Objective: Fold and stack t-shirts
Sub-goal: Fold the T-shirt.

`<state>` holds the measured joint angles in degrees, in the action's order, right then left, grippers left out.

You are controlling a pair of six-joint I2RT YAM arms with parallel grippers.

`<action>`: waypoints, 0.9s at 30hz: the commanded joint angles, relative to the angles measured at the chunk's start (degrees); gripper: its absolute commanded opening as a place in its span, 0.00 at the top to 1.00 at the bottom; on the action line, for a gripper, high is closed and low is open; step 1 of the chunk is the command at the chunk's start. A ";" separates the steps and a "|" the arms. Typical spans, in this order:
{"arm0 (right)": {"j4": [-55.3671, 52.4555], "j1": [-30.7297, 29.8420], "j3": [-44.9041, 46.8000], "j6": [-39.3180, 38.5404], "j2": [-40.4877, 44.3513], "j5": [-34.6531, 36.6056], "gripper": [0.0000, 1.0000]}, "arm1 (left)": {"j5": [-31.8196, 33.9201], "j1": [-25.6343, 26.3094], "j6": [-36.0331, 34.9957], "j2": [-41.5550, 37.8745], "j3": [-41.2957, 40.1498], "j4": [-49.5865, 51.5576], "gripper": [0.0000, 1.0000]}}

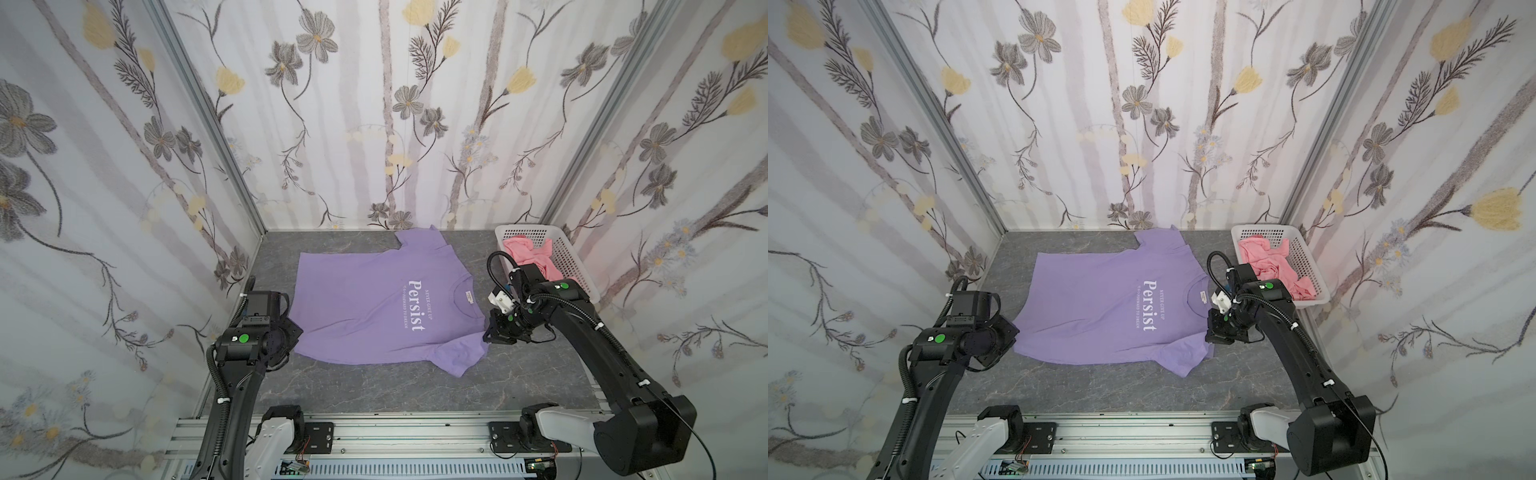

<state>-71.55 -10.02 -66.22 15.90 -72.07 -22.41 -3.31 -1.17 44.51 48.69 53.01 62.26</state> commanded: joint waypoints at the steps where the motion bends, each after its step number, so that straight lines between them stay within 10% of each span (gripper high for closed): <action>1: -1.75 0.52 -1.64 -2.22 -1.38 1.35 1.00 | -0.19 -0.50 -1.47 0.59 -1.44 -2.48 1.00; 27: -0.09 6.77 -18.53 -11.05 -27.31 2.77 1.00 | 0.24 -5.64 -14.96 27.02 3.47 -20.69 1.00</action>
<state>-71.18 -3.42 -83.02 6.11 -97.49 -19.92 -3.51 -6.70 31.66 74.08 55.59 44.56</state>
